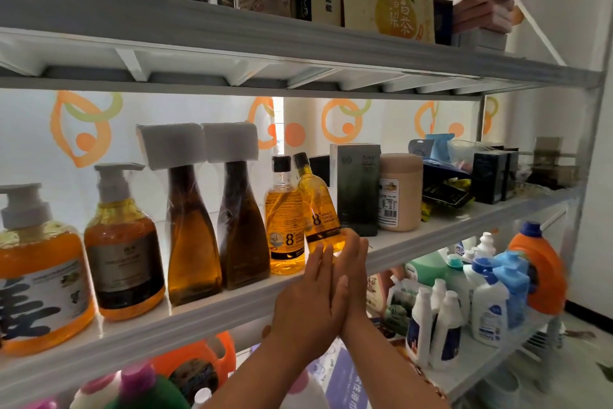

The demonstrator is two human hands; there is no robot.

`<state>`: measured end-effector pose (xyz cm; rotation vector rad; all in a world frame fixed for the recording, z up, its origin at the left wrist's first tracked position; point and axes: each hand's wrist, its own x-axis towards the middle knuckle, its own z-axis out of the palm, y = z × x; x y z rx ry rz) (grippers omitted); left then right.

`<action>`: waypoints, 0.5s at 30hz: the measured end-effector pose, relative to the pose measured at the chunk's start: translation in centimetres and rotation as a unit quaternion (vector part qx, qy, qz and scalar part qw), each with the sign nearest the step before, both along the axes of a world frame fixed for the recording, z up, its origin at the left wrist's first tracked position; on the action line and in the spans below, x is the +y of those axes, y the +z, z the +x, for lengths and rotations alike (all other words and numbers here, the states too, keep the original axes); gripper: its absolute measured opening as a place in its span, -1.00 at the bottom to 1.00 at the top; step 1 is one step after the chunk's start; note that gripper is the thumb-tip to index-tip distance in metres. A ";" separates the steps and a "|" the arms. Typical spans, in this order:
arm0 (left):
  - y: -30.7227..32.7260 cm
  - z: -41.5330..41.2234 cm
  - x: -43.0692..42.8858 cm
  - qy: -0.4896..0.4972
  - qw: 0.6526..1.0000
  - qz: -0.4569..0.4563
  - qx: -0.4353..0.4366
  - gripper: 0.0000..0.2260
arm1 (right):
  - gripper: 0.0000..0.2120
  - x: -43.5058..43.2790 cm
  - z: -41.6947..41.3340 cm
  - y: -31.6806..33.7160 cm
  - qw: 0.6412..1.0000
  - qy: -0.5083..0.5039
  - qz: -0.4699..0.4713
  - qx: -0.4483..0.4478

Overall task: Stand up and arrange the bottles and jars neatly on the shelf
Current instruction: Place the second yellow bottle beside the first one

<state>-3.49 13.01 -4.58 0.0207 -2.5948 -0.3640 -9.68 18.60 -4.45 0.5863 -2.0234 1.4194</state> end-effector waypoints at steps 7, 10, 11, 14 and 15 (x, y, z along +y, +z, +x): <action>1.4 0.1 -0.3 -0.003 0.999 0.031 -0.021 -0.50 | -0.72 -1.0 -1.6 1.5 0.991 -0.022 0.057 -0.122; 1.5 0.2 -0.3 0.002 0.999 0.040 -0.032 -0.51 | -0.78 -0.9 -1.6 1.8 0.987 -0.033 0.102 -0.119; 1.4 0.3 -0.4 0.004 0.999 0.037 -0.032 -0.52 | -0.78 -0.8 -1.5 1.8 0.984 -0.040 0.128 -0.117; 1.2 0.4 -0.5 0.002 0.999 0.026 -0.031 -0.53 | -0.80 -0.5 -1.0 2.0 0.975 -0.054 0.180 -0.115; 1.2 0.3 -0.6 0.001 0.999 0.024 -0.031 -0.53 | -0.81 -0.5 -1.0 1.9 0.974 -0.055 0.184 -0.116</action>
